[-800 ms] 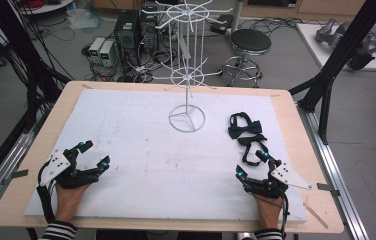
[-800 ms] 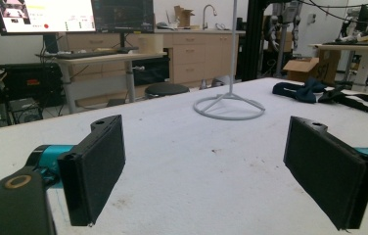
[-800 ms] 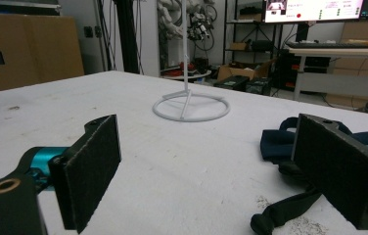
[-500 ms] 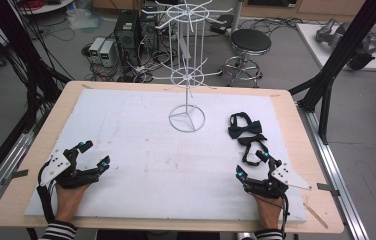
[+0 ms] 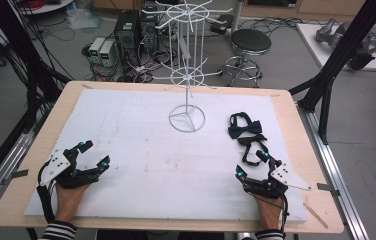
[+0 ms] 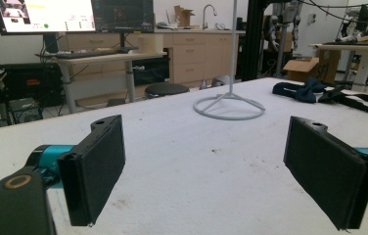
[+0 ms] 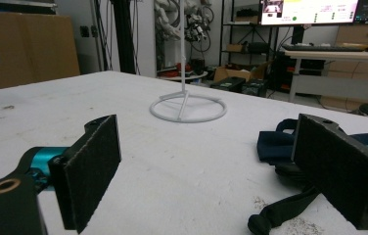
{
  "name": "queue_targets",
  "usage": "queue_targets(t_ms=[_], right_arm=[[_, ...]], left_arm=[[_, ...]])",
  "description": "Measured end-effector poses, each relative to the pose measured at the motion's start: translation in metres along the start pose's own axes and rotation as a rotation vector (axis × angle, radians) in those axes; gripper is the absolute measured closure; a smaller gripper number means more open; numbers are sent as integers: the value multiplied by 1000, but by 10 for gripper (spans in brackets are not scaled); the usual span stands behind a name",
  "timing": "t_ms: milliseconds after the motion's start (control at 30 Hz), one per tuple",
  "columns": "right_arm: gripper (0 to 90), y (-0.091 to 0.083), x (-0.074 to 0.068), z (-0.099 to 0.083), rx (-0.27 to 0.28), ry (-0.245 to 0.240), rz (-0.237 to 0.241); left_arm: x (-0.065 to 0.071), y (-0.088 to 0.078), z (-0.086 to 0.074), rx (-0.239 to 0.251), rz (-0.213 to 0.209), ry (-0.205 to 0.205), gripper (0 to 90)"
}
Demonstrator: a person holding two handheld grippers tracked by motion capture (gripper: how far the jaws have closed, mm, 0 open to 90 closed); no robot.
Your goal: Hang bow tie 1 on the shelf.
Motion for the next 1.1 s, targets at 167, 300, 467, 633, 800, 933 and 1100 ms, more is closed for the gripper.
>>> queue_targets(t_ms=[167,300,467,633,800,933,1100], right_arm=[[104,2,-1,-1,-33,7,19],[104,2,-1,1,-44,0,29],[104,-2,2,12,-51,5,44],[104,-6,8,28,-73,17,82],[104,-5,13,46,-84,-6,93],[104,-1,20,57,-89,-12,95],[104,3,28,64,-97,-6,85]], left_arm=[[0,0,0,-1,0,1,159],[-1,0,0,-5,-1,-3,159],[0,0,0,-1,-3,-4,159],[0,0,0,-2,-4,-1,159],[0,0,0,0,-3,-1,159],[0,0,0,0,-3,-1,159],[0,0,0,-1,-1,-5,159]])
Point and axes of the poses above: each handheld gripper's, and its own axes: y roughly forward along the jaws, z roughly out of its top, x roughly to its right, the point moved 8 cm from there along y, roughly forward along the jaws, and after that the axes turned 3 degrees about -x, right-handed, at the moved point
